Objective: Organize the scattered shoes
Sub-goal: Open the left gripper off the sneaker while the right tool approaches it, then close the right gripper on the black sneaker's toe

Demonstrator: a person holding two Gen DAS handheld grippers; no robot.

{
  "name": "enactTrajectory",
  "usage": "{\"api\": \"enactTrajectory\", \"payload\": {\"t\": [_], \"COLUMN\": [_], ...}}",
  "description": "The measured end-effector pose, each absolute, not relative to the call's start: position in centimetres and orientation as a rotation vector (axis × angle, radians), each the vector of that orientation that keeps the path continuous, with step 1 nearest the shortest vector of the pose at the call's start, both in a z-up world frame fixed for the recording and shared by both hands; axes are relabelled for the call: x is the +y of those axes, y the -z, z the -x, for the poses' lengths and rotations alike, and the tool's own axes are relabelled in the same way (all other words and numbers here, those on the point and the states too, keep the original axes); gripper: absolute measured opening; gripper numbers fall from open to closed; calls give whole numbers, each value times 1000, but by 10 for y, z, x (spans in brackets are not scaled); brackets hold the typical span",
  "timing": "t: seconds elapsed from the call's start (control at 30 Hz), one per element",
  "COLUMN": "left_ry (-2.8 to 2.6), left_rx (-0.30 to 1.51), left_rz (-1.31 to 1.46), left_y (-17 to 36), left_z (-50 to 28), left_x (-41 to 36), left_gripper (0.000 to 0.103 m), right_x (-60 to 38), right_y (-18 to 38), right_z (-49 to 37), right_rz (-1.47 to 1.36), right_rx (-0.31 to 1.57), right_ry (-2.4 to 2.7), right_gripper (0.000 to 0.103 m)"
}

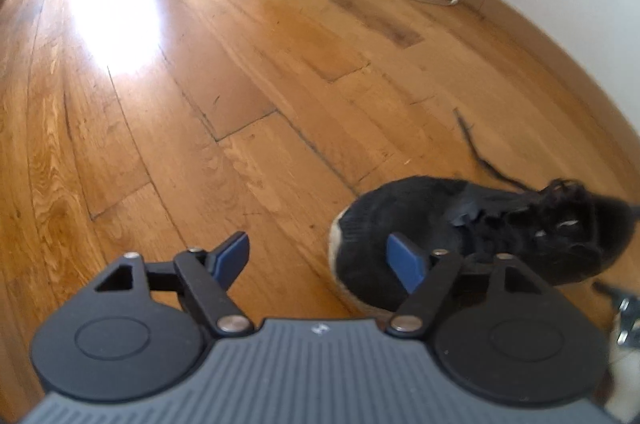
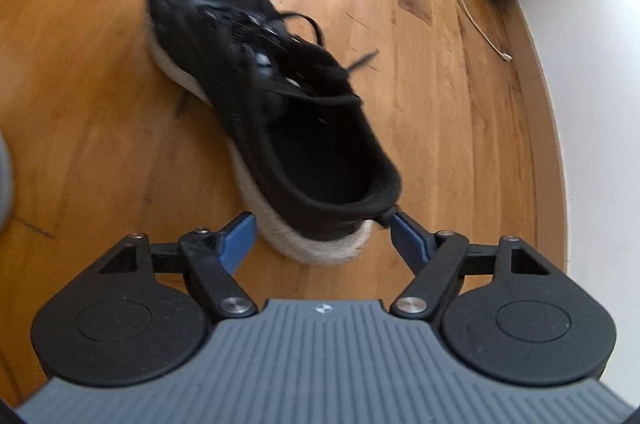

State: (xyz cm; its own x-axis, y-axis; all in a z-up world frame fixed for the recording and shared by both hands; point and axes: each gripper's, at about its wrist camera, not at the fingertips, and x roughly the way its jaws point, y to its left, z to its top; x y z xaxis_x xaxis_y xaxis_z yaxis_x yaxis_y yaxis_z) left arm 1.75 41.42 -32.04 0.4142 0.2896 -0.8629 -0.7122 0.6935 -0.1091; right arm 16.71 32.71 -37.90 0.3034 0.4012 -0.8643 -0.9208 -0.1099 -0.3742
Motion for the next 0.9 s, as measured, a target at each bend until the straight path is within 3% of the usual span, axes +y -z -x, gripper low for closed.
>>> {"api": "enactTrajectory", "payload": {"t": [0.23, 0.33, 0.5, 0.57, 0.6, 0.63, 0.7, 0.9], "left_ry": [-565, -555, -572, -593, -602, -605, -614, -604], "left_rx": [1008, 1011, 1025, 1007, 993, 983, 974, 958], "left_rz": [578, 606, 633, 605, 587, 572, 514, 436], "left_y": [333, 333, 333, 325, 321, 317, 307, 294], "left_z": [-17, -15, -11, -4, 0, 2, 10, 24], "left_x": [415, 413, 407, 402, 399, 397, 389, 372], "left_gripper": [47, 44, 45, 50, 59, 61, 61, 61], "right_x": [338, 343, 343, 338, 336, 333, 325, 345], "right_y": [391, 396, 393, 386, 382, 379, 373, 385], "right_z": [-167, -168, -164, -160, -157, -154, -143, -133], "right_rz": [1181, 1175, 1189, 1198, 1222, 1246, 1364, 1483], "right_rx": [559, 551, 499, 439, 395, 349, 212, 209], "right_ry": [-1200, -1187, -1215, -1272, -1301, -1329, -1425, -1482], "right_gripper": [79, 78, 82, 95, 99, 101, 102, 102]}}
